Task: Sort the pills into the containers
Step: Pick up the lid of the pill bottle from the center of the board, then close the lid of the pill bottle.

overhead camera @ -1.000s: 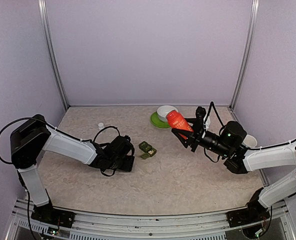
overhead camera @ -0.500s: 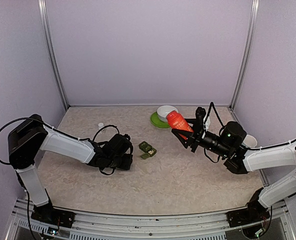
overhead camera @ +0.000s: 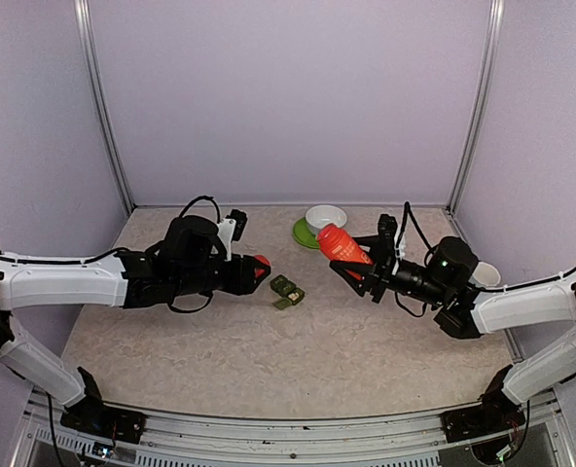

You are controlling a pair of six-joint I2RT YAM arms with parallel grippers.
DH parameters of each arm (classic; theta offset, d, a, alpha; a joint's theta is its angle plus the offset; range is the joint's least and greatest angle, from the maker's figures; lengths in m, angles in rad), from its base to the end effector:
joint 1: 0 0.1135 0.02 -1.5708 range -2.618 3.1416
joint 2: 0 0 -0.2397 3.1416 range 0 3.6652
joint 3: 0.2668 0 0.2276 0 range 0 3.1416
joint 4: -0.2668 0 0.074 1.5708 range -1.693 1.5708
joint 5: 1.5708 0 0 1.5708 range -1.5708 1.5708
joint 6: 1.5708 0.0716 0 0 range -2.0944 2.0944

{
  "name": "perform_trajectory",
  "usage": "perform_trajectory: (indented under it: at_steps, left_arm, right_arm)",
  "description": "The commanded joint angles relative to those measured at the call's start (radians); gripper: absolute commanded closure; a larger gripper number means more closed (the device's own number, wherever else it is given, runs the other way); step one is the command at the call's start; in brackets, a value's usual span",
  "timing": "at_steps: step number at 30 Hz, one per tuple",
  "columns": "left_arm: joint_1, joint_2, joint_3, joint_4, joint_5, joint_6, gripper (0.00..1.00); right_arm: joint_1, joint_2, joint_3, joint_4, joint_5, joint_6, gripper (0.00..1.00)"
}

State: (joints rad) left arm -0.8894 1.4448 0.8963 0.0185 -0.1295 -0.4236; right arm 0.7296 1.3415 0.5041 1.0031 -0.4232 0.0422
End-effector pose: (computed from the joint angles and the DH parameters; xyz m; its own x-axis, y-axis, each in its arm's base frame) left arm 0.2173 -0.2533 0.2147 -0.5780 0.0656 -0.8134 0.5073 0.8097 -0.2951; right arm 0.1999 0.2182 0.2470 0.0845 0.1271 -0.9883 -0.9141 0.4047 -0.0261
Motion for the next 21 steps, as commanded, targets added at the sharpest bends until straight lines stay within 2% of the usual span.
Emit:
perform_trajectory:
  at_steps: [1, 6, 14, 21]
  left_arm:
    - [0.001, -0.089, 0.055, 0.046, 0.136, 0.031, 0.61]
    - [0.007, -0.146, 0.099, 0.085, 0.247, 0.014, 0.61]
    - [0.007, -0.129, 0.137, 0.162, 0.406, -0.052, 0.61]
    - [0.004, -0.104, 0.135, 0.229, 0.479, -0.11, 0.61]
  right_arm:
    - [0.005, 0.03, 0.032, 0.06, -0.064, -0.005, 0.78]
    - [0.033, 0.062, 0.06, 0.068, -0.08, -0.019, 0.79]
    - [0.066, 0.084, 0.097, 0.071, -0.071, -0.029, 0.79]
    - [0.098, 0.096, 0.122, 0.068, -0.062, -0.04, 0.79]
